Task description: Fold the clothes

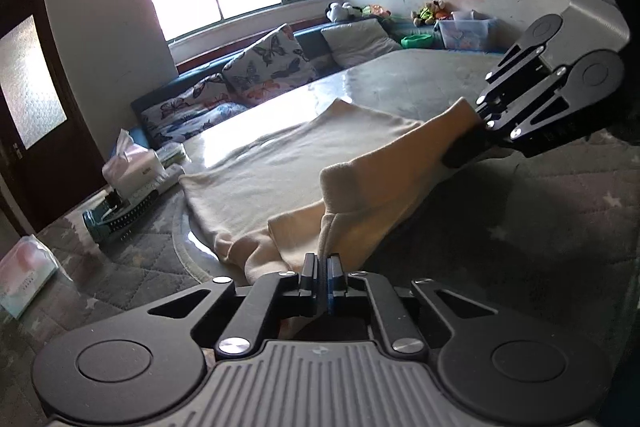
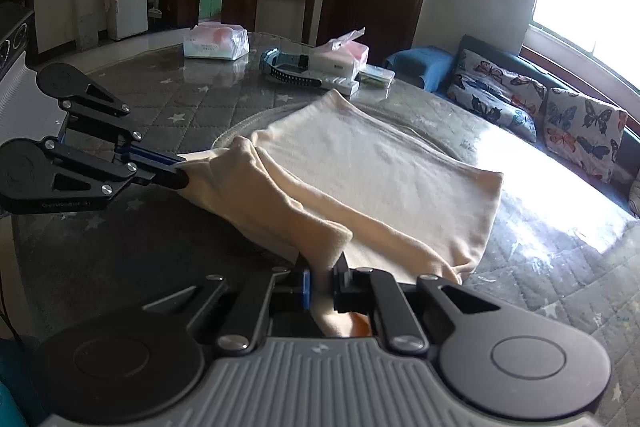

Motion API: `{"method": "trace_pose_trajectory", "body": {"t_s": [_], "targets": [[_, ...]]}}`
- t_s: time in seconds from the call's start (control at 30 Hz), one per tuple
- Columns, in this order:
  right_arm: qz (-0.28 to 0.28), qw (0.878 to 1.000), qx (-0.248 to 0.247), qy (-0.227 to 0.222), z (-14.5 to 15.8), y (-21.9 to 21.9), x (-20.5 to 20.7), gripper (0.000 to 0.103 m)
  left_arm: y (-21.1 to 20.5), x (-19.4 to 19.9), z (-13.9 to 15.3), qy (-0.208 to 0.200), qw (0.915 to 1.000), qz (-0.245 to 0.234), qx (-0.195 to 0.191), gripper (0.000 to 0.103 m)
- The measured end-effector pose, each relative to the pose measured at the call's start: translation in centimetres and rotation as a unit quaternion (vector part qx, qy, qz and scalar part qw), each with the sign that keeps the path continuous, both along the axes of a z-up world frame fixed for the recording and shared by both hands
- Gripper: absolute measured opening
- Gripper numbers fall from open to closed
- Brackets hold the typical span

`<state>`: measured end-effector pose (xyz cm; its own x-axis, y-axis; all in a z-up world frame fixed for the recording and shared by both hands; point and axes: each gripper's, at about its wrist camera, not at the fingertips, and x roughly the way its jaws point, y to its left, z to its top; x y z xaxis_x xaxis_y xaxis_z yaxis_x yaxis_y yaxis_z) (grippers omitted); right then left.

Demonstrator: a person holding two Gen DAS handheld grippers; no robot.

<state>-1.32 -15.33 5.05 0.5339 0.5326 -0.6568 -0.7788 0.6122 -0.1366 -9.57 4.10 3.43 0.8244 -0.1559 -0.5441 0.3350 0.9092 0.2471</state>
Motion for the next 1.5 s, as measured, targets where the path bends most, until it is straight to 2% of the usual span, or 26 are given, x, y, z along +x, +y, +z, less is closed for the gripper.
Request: {"method": "trace_pose_trajectory", "body": {"t_s": [0.27,0.6,0.67,0.8,1.07,1.17,1.33,1.5], "targets": [[0.018,1.0,0.006,-0.011,1.6,-1.3,-3.1,0.008,-0.3,-3.5,1.7,-0.005,0.9999,-0.009,-0.014,0.004],[0.08,0.997,-0.003,0.009,4.0,-4.3,-12.5,0.008,-1.5,-12.6,4.3,0.014,0.9978,-0.048,-0.043,0.004],[0.088,0.996,-0.005,0.013,4.5,-4.8,-13.9,0.008,-1.5,-12.5,4.7,0.007,0.9979,-0.047,-0.045,0.004],[0.085,0.996,-0.004,0.001,5.5,-4.8,-13.9,0.008,-1.6,-11.9,5.3,-0.008,0.998,-0.044,-0.046,0.004],[0.047,0.999,0.014,-0.001,7.3,-3.8,-7.3,0.008,-0.5,-4.9,6.7,-0.029,0.9971,-0.014,-0.069,0.005],[0.034,0.999,0.01,0.004,7.1,-2.8,-3.8,0.008,0.1,-1.2,6.3,-0.021,0.9968,0.003,-0.077,0.005],[0.01,1.0,-0.01,0.023,5.2,-0.6,2.5,0.008,0.9,5.5,3.6,0.019,0.9957,0.036,-0.083,0.005],[-0.026,0.998,-0.021,0.06,1.4,0.9,7.1,0.009,1.0,10.1,0.1,0.054,0.9937,0.064,-0.075,0.005]]}}
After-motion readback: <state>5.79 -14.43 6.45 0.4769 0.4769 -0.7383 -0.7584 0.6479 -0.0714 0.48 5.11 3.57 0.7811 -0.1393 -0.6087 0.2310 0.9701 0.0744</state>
